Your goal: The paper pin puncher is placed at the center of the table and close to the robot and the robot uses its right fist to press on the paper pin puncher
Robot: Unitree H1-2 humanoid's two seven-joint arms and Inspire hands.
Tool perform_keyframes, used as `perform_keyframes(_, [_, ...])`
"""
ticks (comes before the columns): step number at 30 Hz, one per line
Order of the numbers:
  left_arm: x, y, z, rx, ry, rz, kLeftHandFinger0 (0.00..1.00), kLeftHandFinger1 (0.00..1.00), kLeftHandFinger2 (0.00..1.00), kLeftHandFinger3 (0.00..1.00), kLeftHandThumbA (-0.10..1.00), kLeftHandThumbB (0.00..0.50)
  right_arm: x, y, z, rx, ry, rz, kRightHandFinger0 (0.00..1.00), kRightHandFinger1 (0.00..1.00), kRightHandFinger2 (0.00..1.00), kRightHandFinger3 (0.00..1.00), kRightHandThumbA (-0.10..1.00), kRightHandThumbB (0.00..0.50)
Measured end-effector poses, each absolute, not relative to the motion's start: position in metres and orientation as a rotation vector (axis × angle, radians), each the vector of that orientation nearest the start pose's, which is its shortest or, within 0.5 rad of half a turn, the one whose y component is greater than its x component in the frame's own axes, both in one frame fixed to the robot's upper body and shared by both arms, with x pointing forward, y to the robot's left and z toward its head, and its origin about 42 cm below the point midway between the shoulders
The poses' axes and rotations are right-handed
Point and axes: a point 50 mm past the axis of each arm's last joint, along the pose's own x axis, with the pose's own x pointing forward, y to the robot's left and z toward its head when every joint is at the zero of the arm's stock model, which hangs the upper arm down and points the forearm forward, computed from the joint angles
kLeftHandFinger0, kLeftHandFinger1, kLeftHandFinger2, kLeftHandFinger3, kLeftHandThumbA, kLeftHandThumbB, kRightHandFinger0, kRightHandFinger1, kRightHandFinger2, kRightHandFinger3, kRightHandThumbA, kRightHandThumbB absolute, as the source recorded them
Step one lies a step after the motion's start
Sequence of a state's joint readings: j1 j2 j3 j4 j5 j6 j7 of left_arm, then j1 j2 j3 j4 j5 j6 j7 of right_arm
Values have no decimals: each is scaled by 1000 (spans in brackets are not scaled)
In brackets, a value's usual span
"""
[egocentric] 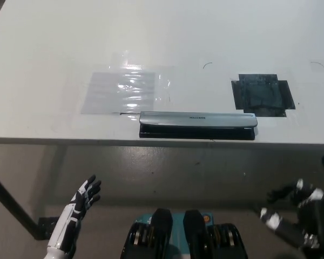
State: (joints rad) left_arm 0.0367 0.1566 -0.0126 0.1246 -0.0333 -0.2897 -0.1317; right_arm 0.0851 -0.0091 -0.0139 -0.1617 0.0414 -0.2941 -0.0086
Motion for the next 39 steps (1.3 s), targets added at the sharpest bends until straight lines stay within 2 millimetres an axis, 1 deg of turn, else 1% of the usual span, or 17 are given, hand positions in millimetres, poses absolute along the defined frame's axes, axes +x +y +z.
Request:
perform_keyframes(5, [266, 258, 73, 126, -118, -141, 1000, 1000, 1000, 1000, 1000, 206, 275, -219, 187, 42, -475, -1, 0, 0, 0, 0, 1000, 162])
perform_keyframes(8, [266, 258, 72, 123, -116, -141, 1000, 1000, 1000, 1000, 1000, 221, 293, -210, 215, 61, -520, 33, 0, 0, 0, 0, 1000, 185])
perform_keyframes(11, [266, 258, 72, 122, -119, -141, 1000, 1000, 1000, 1000, 1000, 228, 316, -198, 246, 83, -568, 77, 0, 0, 14, 43, 1000, 160])
perform_keyframes(14, [266, 258, 72, 122, -126, -142, 1000, 1000, 1000, 1000, 1000, 215, 341, -180, 280, 106, -613, 128, 0, 0, 81, 89, 1000, 146])
perform_keyframes(16, [266, 257, 73, 121, -130, -143, 1000, 1000, 1000, 1000, 1000, 256, 359, -168, 299, 125, -623, 157, 0, 0, 88, 79, 1000, 146])
perform_keyframes(19, [267, 257, 74, 120, -139, -147, 1000, 1000, 1000, 1000, 1000, 263, 390, -145, 319, 153, -592, 203, 0, 0, 98, 85, 1000, 131])
perform_keyframes(23, [264, 256, 73, 115, -140, -152, 1000, 1000, 1000, 1000, 1000, 252, 422, -119, 321, 180, -503, 245, 0, 0, 123, 92, 1000, 143])
perform_keyframes(24, [264, 255, 72, 113, -140, -154, 1000, 1000, 1000, 1000, 1000, 241, 432, -111, 317, 182, -465, 255, 4, 77, 266, 147, 1000, 153])
perform_keyframes(25, [264, 255, 72, 113, -141, -154, 1000, 1000, 1000, 1000, 1000, 220, 434, -110, 316, 182, -457, 257, 40, 113, 304, 175, 1000, 163])
perform_keyframes(26, [264, 255, 73, 111, -145, -156, 1000, 1000, 1000, 1000, 1000, 219, 446, -101, 312, 177, -411, 273, 42, 115, 307, 176, 1000, 164])
perform_keyframes(28, [264, 255, 73, 108, -149, -156, 1000, 1000, 1000, 1000, 1000, 230, 457, -92, 306, 172, -363, 285, 51, 124, 319, 193, 1000, 177])
perform_keyframes(29, [263, 256, 73, 106, -149, -155, 1000, 1000, 1000, 1000, 1000, 222, 463, -86, 302, 172, -336, 291, 35, 120, 322, 190, 1000, 165])
perform_keyframes(32, [261, 256, 72, 101, -151, -154, 1000, 1000, 1000, 1000, 1000, 234, 475, -67, 291, 169, -266, 307, 19, 158, 391, 288, 1000, 170])
perform_keyframes(33, [260, 257, 72, 100, -150, -154, 1000, 1000, 1000, 1000, 1000, 240, 477, -63, 287, 169, -251, 310, 32, 201, 446, 341, 1000, 214])
perform_keyframes(35, [257, 258, 70, 100, -143, -150, 1000, 1000, 1000, 1000, 1000, 214, 484, -52, 278, 161, -206, 315, 39, 218, 448, 343, 1000, 208])
perform_keyframes(37, [256, 258, 70, 100, -141, -148, 1000, 1000, 1000, 1000, 1000, 232, 490, -46, 265, 144, -156, 311, 72, 205, 398, 294, 1000, 200])
perform_keyframes(39, [254, 259, 69, 101, -140, -146, 1000, 1000, 1000, 1000, 1000, 225, 493, -42, 254, 139, -127, 307, 112, 242, 444, 333, 1000, 202])
